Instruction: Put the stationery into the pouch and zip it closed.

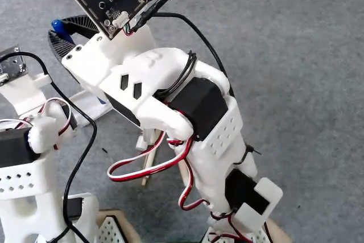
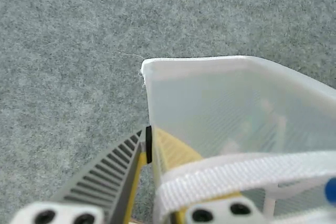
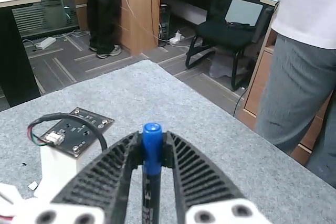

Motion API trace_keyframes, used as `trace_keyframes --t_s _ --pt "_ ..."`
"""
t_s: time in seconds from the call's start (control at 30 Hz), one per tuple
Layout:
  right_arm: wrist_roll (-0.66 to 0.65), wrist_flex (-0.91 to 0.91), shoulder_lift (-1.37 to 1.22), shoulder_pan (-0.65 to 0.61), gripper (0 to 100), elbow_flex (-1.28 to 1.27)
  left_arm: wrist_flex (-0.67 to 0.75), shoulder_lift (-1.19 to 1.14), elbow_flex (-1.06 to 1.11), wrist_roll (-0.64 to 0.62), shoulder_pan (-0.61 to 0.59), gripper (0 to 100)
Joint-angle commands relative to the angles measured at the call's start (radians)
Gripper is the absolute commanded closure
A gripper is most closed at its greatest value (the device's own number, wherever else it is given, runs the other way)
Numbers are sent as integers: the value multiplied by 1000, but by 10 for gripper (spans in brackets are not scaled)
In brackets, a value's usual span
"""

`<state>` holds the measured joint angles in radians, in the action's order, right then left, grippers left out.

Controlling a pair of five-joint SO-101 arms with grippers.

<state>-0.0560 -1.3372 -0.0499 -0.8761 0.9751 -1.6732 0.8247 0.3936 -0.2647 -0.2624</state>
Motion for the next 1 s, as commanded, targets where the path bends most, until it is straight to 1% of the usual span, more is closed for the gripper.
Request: trace_keyframes --t_s 0.0,0.07,0.13,0.4,0.53,0.63,0.83,0.97 --pt "3 -6 36 -11 896 8 -3 2 7 -3 12 972" --pt "3 -6 36 -11 828 8 -5 2 7 -3 12 972" --pt "2 -6 36 -11 785 8 -5 2 7 -3 12 972" --pt "2 -5 45 11 776 22 -5 -2 7 -3 12 972" --pt "2 -5 88 112 776 47 -3 -3 7 -3 12 972" --pt "8 -26 131 236 776 42 -3 -5 7 -3 12 972" --pt "9 -195 173 499 776 31 -2 -5 7 -3 12 972" --pt "9 -313 171 621 776 -1 0 -6 7 -3 10 972"
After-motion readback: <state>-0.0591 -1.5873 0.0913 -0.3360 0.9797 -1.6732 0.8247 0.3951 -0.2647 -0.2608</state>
